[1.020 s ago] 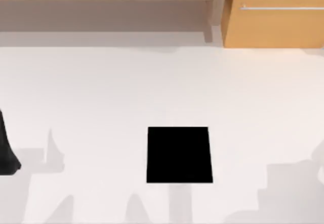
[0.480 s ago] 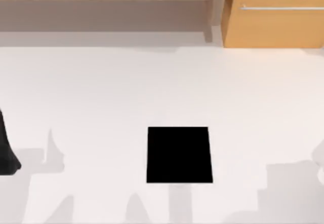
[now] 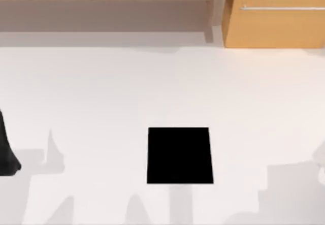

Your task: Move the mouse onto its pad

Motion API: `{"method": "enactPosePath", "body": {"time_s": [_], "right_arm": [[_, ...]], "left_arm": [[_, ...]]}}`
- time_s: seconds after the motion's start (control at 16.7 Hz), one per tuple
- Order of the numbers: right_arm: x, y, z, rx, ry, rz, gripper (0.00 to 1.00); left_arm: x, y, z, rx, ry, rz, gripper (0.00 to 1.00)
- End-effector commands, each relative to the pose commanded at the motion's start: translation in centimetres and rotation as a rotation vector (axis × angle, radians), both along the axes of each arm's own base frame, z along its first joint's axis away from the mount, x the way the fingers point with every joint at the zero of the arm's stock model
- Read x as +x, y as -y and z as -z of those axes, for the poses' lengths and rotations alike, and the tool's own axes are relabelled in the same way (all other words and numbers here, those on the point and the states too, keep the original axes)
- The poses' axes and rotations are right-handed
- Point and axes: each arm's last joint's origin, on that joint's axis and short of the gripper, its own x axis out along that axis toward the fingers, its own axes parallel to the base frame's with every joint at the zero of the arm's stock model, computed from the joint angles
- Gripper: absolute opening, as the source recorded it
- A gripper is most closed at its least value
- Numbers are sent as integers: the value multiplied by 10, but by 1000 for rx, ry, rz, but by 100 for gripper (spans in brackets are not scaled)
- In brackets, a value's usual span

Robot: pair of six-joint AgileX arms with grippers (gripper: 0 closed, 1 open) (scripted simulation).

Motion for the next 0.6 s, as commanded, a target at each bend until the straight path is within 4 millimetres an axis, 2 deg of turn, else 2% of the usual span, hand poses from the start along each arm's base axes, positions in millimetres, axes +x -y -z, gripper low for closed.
{"method": "enactPosePath", "body": {"time_s": [0.12,0.18,0.36,0.6], "right_arm": [[0,0,0,0,0,0,0],[0,-1,-13,7,11,13,0],[4,-1,-23,6,21,5,0],[7,-1,-59,10,-8,-4,0]], "left_arm": [[0,0,0,0,0,0,100],[0,0,0,0,0,0,100],[0,0,0,0,0,0,100],[0,0,0,0,0,0,100]]}}
